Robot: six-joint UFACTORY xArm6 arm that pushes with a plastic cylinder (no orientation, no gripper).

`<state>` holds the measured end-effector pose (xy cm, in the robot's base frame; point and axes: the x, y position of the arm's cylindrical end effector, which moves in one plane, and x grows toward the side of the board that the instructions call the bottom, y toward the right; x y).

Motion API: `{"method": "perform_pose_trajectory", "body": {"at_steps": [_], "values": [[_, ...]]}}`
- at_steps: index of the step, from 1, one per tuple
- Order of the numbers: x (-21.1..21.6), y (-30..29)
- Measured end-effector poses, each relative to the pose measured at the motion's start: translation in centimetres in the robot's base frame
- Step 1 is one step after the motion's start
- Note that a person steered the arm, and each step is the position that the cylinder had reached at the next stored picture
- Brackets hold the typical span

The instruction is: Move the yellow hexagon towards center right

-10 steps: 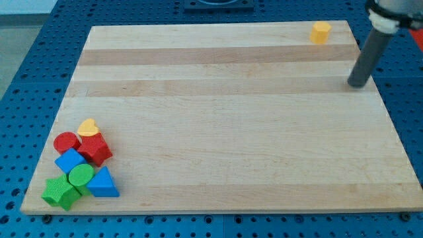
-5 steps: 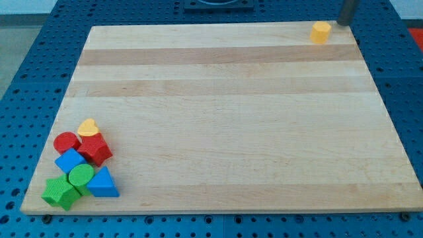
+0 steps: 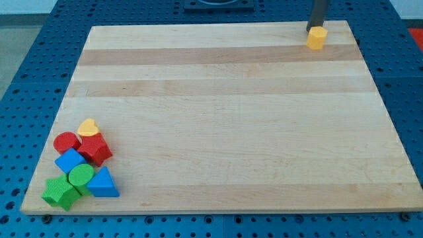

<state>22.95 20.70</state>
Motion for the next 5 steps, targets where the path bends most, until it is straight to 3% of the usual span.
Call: {"method": "perform_pose_trajectory", "body": {"at_steps": [3,5], "values": [[7.4,-1.8],[5.0,-3.3]]}}
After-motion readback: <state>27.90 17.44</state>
